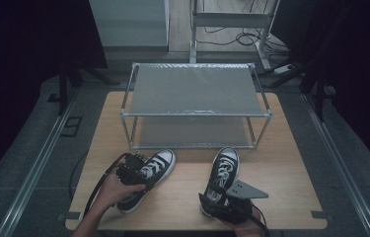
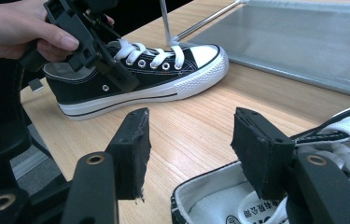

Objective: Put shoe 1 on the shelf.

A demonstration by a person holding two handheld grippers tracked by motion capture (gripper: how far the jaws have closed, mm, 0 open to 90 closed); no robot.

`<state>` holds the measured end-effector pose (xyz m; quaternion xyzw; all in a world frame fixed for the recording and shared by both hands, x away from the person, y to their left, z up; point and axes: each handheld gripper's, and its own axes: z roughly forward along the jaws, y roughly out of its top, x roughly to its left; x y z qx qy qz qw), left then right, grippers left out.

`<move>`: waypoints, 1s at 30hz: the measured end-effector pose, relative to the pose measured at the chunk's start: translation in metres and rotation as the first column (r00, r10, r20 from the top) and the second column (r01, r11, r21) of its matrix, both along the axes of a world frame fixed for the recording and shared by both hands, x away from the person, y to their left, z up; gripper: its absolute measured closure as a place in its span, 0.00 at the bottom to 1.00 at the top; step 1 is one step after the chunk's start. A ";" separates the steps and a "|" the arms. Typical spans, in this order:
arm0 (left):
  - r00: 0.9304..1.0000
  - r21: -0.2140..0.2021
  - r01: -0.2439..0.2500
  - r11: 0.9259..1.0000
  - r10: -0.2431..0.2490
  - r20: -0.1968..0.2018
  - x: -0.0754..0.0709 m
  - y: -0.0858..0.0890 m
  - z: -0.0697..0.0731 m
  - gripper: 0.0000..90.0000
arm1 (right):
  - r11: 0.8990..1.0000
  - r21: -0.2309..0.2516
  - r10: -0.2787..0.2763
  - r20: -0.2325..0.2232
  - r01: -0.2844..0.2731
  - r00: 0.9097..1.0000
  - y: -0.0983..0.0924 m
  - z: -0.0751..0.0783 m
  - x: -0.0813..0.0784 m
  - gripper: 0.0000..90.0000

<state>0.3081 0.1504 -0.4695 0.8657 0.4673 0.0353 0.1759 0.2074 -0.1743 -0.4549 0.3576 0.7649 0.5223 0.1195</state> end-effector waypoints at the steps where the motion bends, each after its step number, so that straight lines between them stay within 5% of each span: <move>1: 1.000 0.000 0.000 1.000 0.000 0.000 0.000 0.000 0.000 0.16 | 1.000 0.000 0.000 0.000 0.000 1.000 0.000 0.000 0.000 0.51; 5: 1.000 0.056 0.001 0.998 0.000 -0.028 0.004 -0.008 -0.002 0.14 | 1.000 -0.007 0.001 -0.002 -0.001 1.000 0.000 -0.001 0.000 0.51; 13: 0.995 0.089 -0.029 0.996 0.037 -0.089 0.010 -0.015 -0.007 0.13 | 1.000 -0.013 0.003 -0.004 -0.003 1.000 0.002 -0.003 0.000 0.51; 19: 0.992 0.135 0.003 0.991 0.014 -0.124 0.014 -0.016 -0.009 0.14 | 1.000 -0.017 0.004 -0.005 -0.004 1.000 0.003 -0.004 0.001 0.51; 26: 0.994 0.076 0.002 0.997 0.006 -0.110 0.011 -0.012 -0.007 0.17 | 1.000 -0.014 0.000 -0.003 0.000 1.000 0.001 -0.004 0.001 0.51; 30: 0.994 0.019 0.077 0.997 -0.076 -0.077 0.009 -0.011 0.012 0.17 | 1.000 -0.014 -0.007 0.000 0.007 1.000 -0.001 -0.003 0.002 0.51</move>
